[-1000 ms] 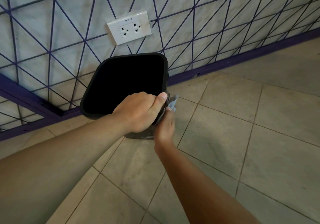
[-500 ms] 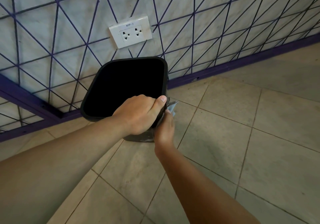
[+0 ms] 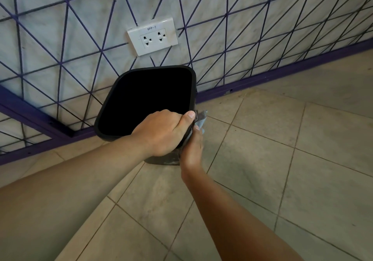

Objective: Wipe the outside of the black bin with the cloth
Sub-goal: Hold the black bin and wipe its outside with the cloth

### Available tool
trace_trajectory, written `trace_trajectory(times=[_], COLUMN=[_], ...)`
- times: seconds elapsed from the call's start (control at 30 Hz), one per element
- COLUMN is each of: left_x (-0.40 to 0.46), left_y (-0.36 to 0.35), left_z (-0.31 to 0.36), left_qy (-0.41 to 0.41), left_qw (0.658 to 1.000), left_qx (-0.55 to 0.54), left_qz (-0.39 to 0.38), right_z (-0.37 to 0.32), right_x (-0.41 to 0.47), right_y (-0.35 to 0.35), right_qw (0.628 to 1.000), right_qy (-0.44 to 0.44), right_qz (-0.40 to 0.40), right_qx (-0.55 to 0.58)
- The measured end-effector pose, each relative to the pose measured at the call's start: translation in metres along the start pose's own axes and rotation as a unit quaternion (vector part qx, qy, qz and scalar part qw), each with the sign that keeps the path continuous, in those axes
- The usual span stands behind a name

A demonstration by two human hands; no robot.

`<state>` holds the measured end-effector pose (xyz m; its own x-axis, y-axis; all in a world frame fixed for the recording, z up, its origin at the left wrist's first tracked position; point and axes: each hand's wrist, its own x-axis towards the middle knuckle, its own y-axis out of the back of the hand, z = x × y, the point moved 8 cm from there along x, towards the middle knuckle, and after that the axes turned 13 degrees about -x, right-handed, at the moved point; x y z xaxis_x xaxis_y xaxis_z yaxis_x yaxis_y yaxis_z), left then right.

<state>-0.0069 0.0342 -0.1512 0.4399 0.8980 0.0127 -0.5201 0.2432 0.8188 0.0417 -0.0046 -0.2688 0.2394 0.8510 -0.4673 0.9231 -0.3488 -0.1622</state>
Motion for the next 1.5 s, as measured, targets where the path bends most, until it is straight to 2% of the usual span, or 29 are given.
trace_trajectory(times=[0.17, 0.27, 0.43, 0.57, 0.7, 0.83, 0.97, 1.1, 1.23, 1.37, 1.5], left_x=[-0.001, -0.001, 0.000, 0.000, 0.000, 0.000, 0.002, 0.001, 0.002, 0.000, 0.001], left_y=[0.003, 0.005, 0.003, 0.003, 0.002, 0.001, 0.001, 0.001, 0.003, 0.003, 0.004], left_z=[0.001, 0.003, 0.001, 0.002, 0.001, 0.000, -0.003, -0.004, -0.001, 0.001, 0.000], left_qy=[-0.013, -0.016, -0.013, -0.013, -0.011, -0.016, -0.018, -0.023, -0.038, -0.044, -0.043], left_qw=[1.000, 1.000, 1.000, 1.000, 1.000, 1.000, 0.999, 0.999, 0.998, 0.998, 0.998], left_qx=[-0.005, 0.022, 0.010, 0.009, 0.002, 0.019, 0.024, 0.024, 0.046, 0.051, 0.051], left_qz=[-0.003, 0.005, -0.016, -0.009, -0.019, -0.016, -0.014, -0.005, -0.006, 0.003, -0.005], right_z=[-0.004, 0.009, -0.001, 0.004, -0.012, 0.000, -0.001, 0.010, 0.005, 0.012, -0.001], right_x=[-0.009, 0.004, -0.007, 0.007, 0.001, 0.006, -0.006, 0.006, -0.007, 0.006, -0.010], right_y=[-0.004, 0.001, -0.008, -0.002, -0.009, -0.008, -0.008, -0.005, -0.006, -0.001, -0.005], right_qw=[0.999, 0.999, 0.999, 0.999, 0.999, 1.000, 0.999, 1.000, 0.999, 1.000, 0.999], right_qy=[0.027, -0.033, -0.001, -0.046, 0.028, 0.001, 0.025, -0.021, 0.037, -0.012, 0.042], right_qz=[-0.012, -0.005, -0.023, -0.014, -0.027, -0.019, -0.014, -0.010, 0.000, -0.006, -0.001], right_qx=[-0.028, 0.007, -0.023, 0.013, -0.012, -0.017, -0.025, 0.005, -0.018, 0.014, -0.030])
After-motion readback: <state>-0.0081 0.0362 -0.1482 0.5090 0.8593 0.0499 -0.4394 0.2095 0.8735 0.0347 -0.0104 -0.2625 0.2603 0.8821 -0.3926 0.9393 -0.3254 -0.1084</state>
